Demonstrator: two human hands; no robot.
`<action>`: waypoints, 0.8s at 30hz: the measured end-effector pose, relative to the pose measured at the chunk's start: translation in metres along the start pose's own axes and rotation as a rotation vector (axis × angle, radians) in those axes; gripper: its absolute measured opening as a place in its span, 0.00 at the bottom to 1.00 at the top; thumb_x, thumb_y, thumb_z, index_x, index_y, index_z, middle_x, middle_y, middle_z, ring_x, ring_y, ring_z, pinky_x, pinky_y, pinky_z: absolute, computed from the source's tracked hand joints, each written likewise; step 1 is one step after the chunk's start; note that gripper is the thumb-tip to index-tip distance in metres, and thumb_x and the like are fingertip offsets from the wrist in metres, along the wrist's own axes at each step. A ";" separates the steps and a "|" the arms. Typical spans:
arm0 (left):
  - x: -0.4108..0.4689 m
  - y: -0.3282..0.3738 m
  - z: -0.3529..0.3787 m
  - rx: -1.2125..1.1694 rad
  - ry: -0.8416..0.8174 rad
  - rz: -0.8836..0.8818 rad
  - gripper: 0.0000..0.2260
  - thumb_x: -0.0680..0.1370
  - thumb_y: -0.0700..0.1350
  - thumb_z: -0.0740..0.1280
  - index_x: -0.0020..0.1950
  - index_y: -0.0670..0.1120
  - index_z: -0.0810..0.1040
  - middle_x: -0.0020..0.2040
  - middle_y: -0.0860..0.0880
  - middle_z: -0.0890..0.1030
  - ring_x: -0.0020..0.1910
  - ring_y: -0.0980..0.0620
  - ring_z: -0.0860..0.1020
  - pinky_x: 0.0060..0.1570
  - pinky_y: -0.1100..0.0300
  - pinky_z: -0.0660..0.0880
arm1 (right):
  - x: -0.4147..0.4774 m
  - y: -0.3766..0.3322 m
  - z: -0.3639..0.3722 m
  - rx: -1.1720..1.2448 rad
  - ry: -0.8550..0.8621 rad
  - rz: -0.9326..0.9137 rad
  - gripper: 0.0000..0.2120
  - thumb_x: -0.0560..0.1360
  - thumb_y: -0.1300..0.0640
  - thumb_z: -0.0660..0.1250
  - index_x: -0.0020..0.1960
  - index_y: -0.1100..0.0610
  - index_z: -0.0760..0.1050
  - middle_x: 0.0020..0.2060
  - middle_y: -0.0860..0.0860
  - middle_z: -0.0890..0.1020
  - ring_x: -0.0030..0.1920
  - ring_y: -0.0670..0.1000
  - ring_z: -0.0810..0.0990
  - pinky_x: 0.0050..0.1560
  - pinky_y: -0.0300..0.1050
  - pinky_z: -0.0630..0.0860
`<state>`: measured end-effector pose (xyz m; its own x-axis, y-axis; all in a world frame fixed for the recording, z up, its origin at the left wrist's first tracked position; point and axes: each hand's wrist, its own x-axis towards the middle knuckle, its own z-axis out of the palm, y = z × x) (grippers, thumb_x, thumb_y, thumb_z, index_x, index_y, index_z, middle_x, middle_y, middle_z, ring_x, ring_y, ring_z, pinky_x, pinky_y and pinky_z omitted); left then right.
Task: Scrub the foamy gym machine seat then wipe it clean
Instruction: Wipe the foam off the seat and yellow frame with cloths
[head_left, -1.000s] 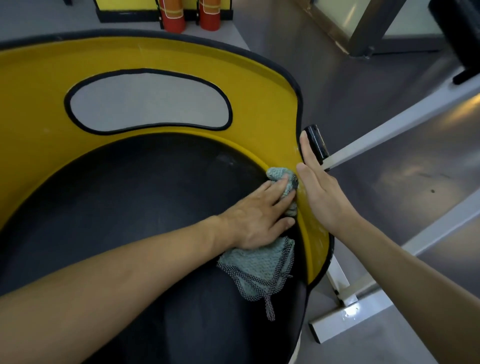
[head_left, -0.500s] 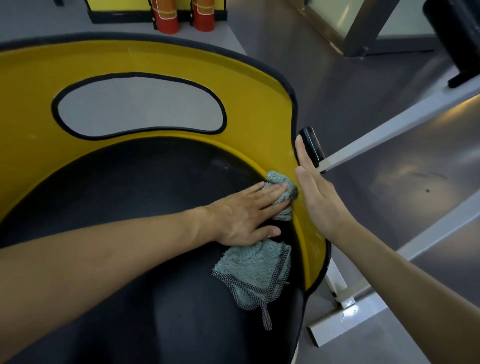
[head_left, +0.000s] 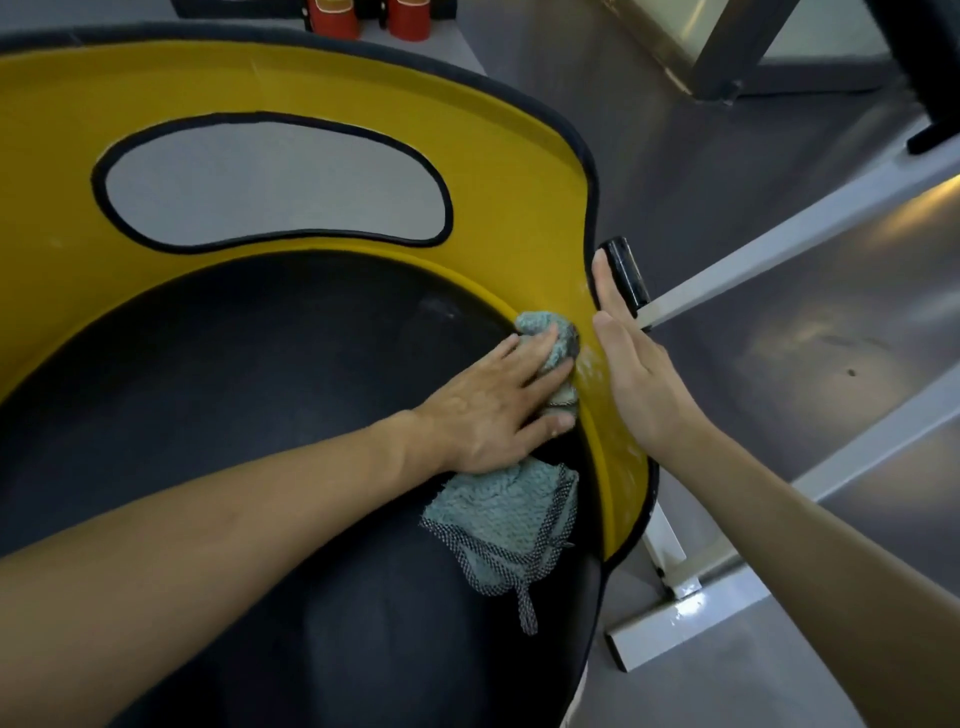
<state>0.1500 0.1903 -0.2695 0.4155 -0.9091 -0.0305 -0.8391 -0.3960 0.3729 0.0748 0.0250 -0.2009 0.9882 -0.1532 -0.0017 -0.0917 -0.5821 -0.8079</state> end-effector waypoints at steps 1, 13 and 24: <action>-0.004 0.004 0.002 0.046 -0.023 0.053 0.37 0.81 0.67 0.40 0.83 0.44 0.51 0.82 0.40 0.43 0.82 0.47 0.39 0.79 0.48 0.40 | 0.001 0.000 0.001 -0.006 0.000 -0.010 0.26 0.85 0.45 0.46 0.82 0.39 0.47 0.79 0.34 0.54 0.74 0.27 0.53 0.73 0.29 0.50; 0.002 0.009 -0.019 -0.091 0.051 -0.047 0.35 0.85 0.61 0.48 0.83 0.41 0.43 0.82 0.40 0.39 0.81 0.47 0.38 0.80 0.49 0.41 | 0.000 -0.006 0.002 0.007 -0.014 0.014 0.24 0.88 0.52 0.46 0.83 0.44 0.47 0.73 0.25 0.52 0.71 0.22 0.50 0.67 0.19 0.49; 0.000 0.006 -0.010 0.160 -0.175 -0.062 0.29 0.85 0.60 0.40 0.83 0.48 0.42 0.83 0.51 0.43 0.81 0.55 0.38 0.78 0.53 0.33 | -0.002 -0.010 0.000 -0.038 -0.008 0.020 0.24 0.88 0.51 0.46 0.83 0.44 0.46 0.76 0.31 0.51 0.69 0.20 0.50 0.66 0.18 0.47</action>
<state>0.1489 0.1895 -0.2580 0.4129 -0.8852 -0.2142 -0.8643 -0.4550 0.2142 0.0738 0.0312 -0.1934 0.9871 -0.1585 -0.0224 -0.1155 -0.6086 -0.7850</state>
